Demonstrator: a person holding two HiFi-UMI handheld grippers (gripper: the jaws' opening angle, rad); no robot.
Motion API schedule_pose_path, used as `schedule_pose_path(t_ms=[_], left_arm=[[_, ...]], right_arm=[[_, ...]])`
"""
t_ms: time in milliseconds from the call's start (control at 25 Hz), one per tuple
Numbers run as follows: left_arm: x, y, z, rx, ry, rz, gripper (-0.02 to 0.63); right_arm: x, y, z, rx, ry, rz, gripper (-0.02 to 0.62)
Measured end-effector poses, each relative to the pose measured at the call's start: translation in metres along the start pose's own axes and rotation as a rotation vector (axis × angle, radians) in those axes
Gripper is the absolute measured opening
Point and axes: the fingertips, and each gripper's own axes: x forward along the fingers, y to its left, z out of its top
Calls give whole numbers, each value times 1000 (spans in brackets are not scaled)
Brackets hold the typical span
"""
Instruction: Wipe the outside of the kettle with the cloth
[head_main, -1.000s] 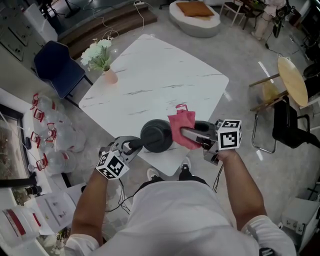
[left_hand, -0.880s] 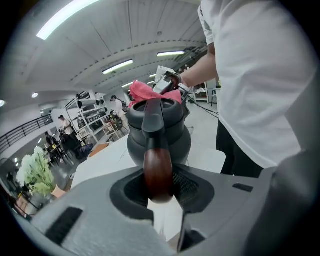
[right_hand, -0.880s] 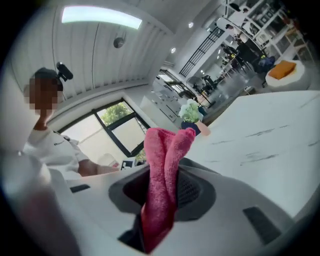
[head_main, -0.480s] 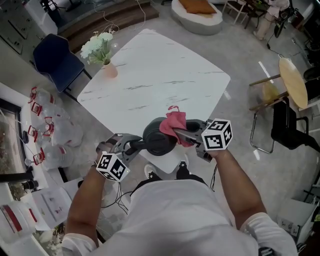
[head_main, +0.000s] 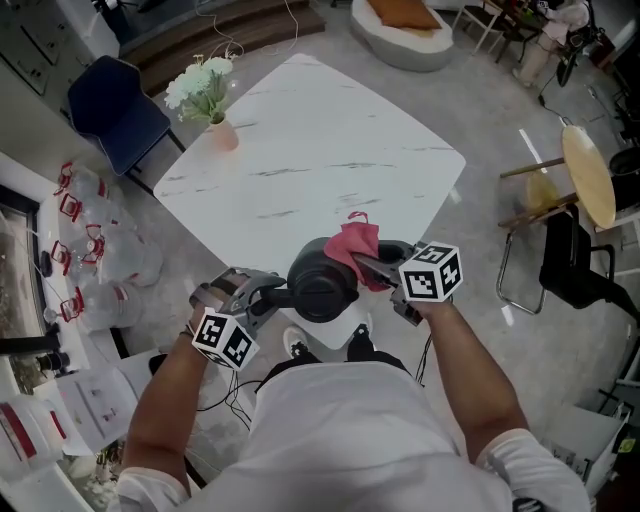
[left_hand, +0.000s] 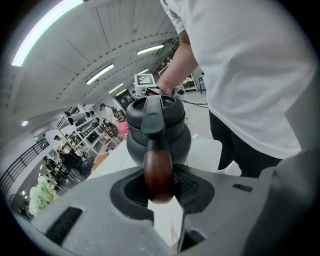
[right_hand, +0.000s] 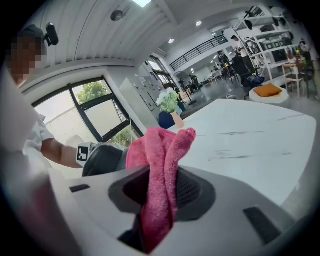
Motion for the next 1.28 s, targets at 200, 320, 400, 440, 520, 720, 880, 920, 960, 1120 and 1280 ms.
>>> schedule_pose_path(t_ms=[200, 320, 400, 440, 520, 720, 880, 920, 960, 1120, 1280], left_arm=[[0, 0, 3, 7, 0, -4, 98], [1, 2, 4, 6, 1, -5, 98], [2, 3, 5, 5, 5, -5, 100], [1, 3, 5, 7, 7, -5, 100], [2, 2, 7, 14, 9, -6, 100], [4, 5, 9, 44, 15, -16, 100], [6, 6, 11, 73, 23, -32, 100], [7, 6, 12, 79, 25, -34, 100], [8, 6, 13, 86, 27, -36, 100], [10, 4, 18, 120, 30, -43, 100], [10, 5, 20, 153, 34, -49, 100]], right_arm=[[11, -21, -9, 17, 45, -29, 112], [20, -37, -14, 51, 70, -37, 112], [26, -49, -20, 67, 92, -49, 112], [29, -55, -23, 73, 105, -56, 112], [33, -65, -31, 82, 131, -71, 112], [43, -84, -44, 95, 193, -88, 112], [45, -101, -61, 36, 286, -153, 112], [41, -104, -64, -3, 307, -182, 112], [37, -107, -63, -43, 318, -210, 112], [10, -98, -30, -185, 280, -259, 112], [-14, -55, 26, -322, 224, -198, 114]])
